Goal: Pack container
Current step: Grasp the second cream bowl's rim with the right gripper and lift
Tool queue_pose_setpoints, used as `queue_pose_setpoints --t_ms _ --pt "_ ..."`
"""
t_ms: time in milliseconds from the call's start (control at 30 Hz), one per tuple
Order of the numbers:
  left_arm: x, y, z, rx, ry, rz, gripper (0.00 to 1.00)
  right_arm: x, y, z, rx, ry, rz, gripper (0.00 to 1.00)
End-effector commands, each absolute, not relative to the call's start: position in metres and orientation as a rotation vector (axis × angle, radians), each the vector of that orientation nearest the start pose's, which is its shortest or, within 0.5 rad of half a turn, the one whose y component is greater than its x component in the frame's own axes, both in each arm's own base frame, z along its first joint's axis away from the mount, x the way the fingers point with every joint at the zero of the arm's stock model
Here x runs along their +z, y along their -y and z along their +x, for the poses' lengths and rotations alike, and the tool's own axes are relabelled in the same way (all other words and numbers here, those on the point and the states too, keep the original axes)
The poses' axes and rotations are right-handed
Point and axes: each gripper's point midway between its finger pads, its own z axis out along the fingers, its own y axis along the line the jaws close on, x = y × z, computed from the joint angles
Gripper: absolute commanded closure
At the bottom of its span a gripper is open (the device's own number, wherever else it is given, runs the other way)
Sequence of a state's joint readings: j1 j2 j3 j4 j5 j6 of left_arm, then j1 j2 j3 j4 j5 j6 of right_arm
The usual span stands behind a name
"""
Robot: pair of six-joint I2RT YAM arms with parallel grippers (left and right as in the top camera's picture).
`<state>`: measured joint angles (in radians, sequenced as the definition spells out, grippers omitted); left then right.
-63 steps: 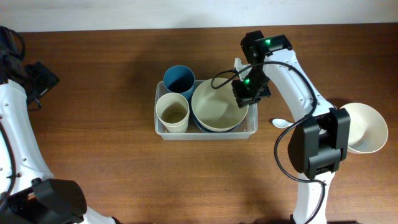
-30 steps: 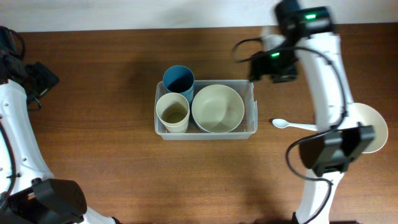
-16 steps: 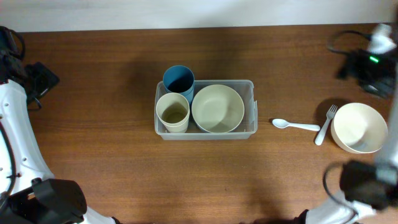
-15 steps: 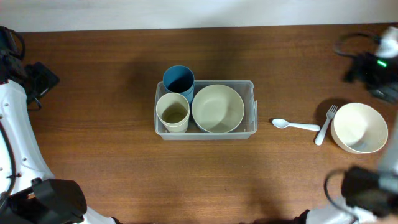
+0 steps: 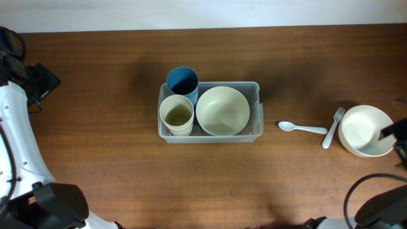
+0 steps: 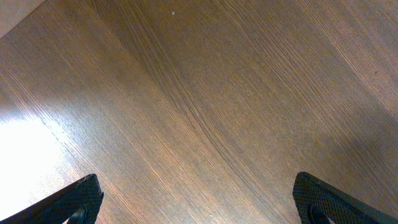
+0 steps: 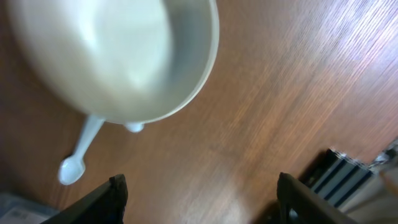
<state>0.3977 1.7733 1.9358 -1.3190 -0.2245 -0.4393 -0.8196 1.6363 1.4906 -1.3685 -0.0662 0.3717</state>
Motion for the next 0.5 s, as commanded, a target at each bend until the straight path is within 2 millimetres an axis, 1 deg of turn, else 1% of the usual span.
queue_pose_setpoints --t_ms 0,100,200,267,367,467 --pt "0.253 -0.193 0.358 0.289 -2.429 -1.175 0.0 0.132 0.21 0.203 0.174 -2.489 1.841 0.28" --pt "0.253 -0.193 0.358 0.289 -2.429 -1.175 0.0 0.115 0.211 0.196 0.223 -2.45 1.894 0.28" --pt "0.253 -0.193 0.358 0.289 -2.429 -1.175 0.0 0.101 0.215 0.191 0.225 -2.402 1.946 0.28" --pt "0.253 -0.193 0.358 0.289 -2.429 -1.175 0.0 0.091 0.216 0.194 0.235 -2.385 1.936 0.28" --pt "0.253 -0.193 0.358 0.289 -2.429 -1.175 0.0 0.078 0.216 0.203 0.273 -2.358 1.895 0.28" --pt "0.253 -0.193 0.358 0.289 -2.429 -1.175 0.0 0.069 0.218 0.212 0.273 -2.344 1.847 0.28"
